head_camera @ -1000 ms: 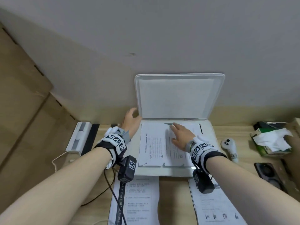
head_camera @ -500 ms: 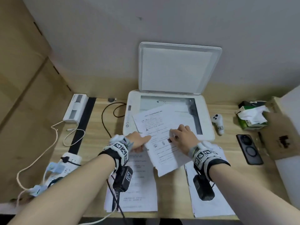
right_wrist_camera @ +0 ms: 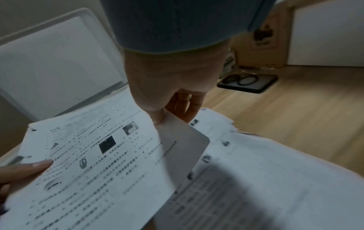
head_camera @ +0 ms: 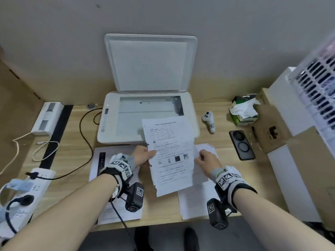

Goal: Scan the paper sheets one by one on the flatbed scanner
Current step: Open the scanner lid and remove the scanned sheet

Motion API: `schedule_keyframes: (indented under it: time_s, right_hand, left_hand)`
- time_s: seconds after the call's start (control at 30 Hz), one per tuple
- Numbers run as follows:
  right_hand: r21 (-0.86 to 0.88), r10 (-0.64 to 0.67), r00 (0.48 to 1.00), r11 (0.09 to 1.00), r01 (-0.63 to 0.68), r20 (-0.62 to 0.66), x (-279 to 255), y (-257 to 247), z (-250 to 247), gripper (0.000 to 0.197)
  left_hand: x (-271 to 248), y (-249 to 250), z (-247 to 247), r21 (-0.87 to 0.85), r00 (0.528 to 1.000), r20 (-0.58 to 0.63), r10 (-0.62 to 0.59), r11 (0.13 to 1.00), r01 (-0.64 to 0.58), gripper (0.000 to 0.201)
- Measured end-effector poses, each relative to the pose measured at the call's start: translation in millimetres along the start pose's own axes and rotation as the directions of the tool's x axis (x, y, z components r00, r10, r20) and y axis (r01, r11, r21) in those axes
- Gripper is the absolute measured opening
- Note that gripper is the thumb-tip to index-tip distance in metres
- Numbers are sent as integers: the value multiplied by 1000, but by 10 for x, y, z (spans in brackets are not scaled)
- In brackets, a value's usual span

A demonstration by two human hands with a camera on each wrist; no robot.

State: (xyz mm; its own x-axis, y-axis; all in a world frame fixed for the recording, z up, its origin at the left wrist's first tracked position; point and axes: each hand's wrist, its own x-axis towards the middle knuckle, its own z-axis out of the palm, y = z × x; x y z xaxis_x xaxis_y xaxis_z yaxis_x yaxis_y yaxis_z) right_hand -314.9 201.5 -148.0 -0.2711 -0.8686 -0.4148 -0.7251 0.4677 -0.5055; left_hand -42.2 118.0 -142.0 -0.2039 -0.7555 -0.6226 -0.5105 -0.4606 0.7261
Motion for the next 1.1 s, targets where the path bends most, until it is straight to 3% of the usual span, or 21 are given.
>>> schedule_keyframes:
  time_s: [0.23, 0.47, 0.67, 0.87, 1.0, 1.1]
  right_hand:
    - [67, 43, 995, 997, -50, 94, -90, 1121, -19, 34]
    - [46, 54, 999, 998, -53, -6, -142, 1653, 197, 36]
    - [39, 126, 990, 992, -124, -58, -134, 1690, 342, 13]
    - [18, 167, 980, 986, -166, -111, -79, 1466, 304, 13]
    - [3, 121, 989, 993, -122, -87, -36, 883, 454, 15]
    - [38, 62, 995, 998, -59, -81, -4, 413, 668, 19]
  left_hand:
    - [64, -180, 1062, 70, 996, -44, -73, 995, 76, 26]
    - [176, -470, 1648, 136, 973, -204, -109, 981, 139, 27]
    - [217, -550, 1609, 149, 960, -266, -89, 980, 132, 24]
    - [188, -519, 1429, 220, 974, -228, -12, 973, 64, 40]
    - [48, -574, 911, 195, 931, -361, -48, 973, 126, 22]
    - [19, -721, 472, 256, 927, -375, -24, 958, 128, 12]
